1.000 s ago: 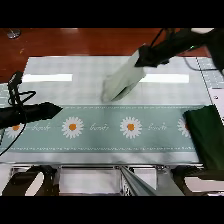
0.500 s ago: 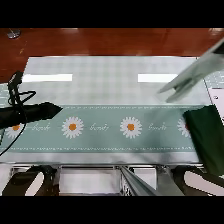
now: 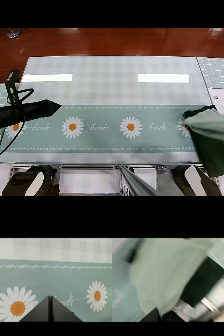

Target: Fold the shirts.

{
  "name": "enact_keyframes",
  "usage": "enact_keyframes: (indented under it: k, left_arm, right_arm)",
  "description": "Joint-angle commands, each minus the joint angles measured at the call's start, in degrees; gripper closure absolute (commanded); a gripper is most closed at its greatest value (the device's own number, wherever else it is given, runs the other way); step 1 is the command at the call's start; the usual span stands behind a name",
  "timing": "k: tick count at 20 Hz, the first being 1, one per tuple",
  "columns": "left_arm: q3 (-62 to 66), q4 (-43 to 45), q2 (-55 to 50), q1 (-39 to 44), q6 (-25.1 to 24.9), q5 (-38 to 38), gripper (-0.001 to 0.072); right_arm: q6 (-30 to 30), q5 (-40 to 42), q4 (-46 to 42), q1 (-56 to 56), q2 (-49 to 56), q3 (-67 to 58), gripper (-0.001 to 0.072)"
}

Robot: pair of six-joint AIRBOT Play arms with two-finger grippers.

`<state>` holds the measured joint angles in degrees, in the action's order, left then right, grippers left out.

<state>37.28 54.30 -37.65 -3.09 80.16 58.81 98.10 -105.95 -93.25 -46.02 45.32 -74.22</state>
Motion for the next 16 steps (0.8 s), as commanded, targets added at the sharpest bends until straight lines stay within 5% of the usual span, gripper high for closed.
enact_keyframes:
  k: [1,2,4,6,8,9,10,12,14,16]
  left_arm:
    - [0.0,0.0,0.0,0.0,0.0,-0.5,0.0682]
    - [0.0,0.0,-0.1,0.0,0.0,-0.5,0.0682]
    - [0.2,0.1,-0.6,0.0,-1.1,-1.6,0.0682]
    - [4.2,1.4,-3.3,-1.9,-5.3,-2.1,0.0683]
    - [13.6,-0.4,-8.7,-4.5,-3.6,-1.0,0.0683]
    - [20.0,-3.1,-12.3,-4.4,-3.6,-0.5,0.0684]
    - [26.8,-5.6,-16.2,-3.4,-3.6,1.2,0.0684]
    - [42.2,-6.7,-24.7,1.5,-3.4,5.4,0.0684]
    - [52.4,-0.1,-30.0,8.2,-4.9,6.2,0.0684]
    - [52.3,13.7,-31.0,14.4,0.7,5.7,0.0684]
  right_arm:
    - [3.7,0.9,-11.6,-10.3,-10.0,19.3,0.0456]
    - [3.0,2.0,-9.1,-10.7,-10.4,21.9,0.0123]
    - [1.5,6.4,-3.6,-10.6,-8.2,20.9,0.0080]
    - [1.7,12.0,5.2,-10.6,-4.5,15.1,0.0167]
    - [-0.8,19.0,25.8,-9.7,1.0,6.6,0.0629]
    - [-3.4,23.5,37.1,-6.9,3.5,3.3,0.0695]
    - [-4.4,28.6,45.5,-1.3,6.2,-0.1,0.0696]
    - [-6.5,37.7,46.7,15.2,10.8,-5.8,0.0696]
    - [-6.7,43.5,37.2,32.9,15.4,-8.1,0.0695]
    - [-5.5,41.4,19.4,47.0,21.2,-7.9,0.0695]
